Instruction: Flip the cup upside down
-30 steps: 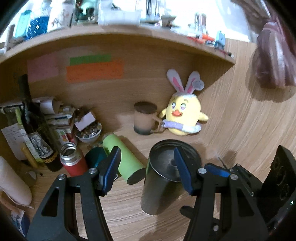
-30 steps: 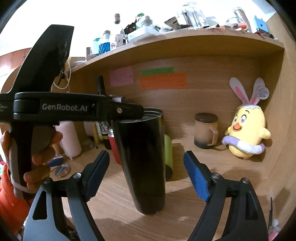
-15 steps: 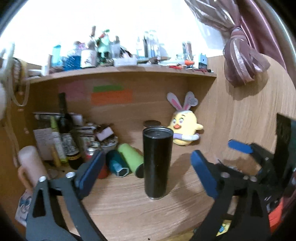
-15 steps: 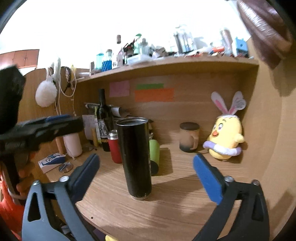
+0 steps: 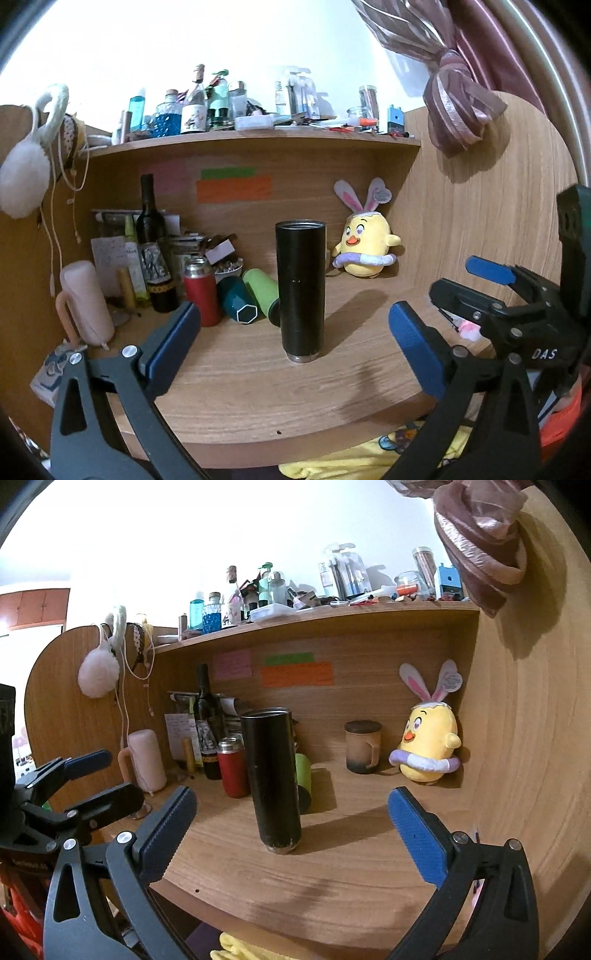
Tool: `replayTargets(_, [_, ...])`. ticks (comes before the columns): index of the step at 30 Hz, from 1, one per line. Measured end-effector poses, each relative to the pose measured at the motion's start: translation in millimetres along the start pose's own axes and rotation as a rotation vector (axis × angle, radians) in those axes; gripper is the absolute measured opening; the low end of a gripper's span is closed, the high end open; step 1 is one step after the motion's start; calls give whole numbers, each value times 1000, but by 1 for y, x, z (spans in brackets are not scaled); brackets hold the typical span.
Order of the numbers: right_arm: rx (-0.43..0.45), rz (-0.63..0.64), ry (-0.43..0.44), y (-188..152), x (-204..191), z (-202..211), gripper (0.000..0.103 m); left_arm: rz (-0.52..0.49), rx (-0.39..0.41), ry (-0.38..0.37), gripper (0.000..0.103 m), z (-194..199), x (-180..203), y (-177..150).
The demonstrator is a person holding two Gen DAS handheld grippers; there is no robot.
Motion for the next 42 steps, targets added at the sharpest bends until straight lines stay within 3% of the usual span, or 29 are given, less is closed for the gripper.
replayTargets(42, [-6, -6, -24, -6, -1, 10, 103, 46, -28, 7, 103, -1, -4, -8])
Point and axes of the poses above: each gripper's, at about its wrist camera, not at the fingertips, and z roughly against the way its jaws point, x to its right, y to its top, the point moved 3 cm from there along -z, roughly the way its jaws point, and after that the axes turned 13 degrees about x, right-handed, at the moved point
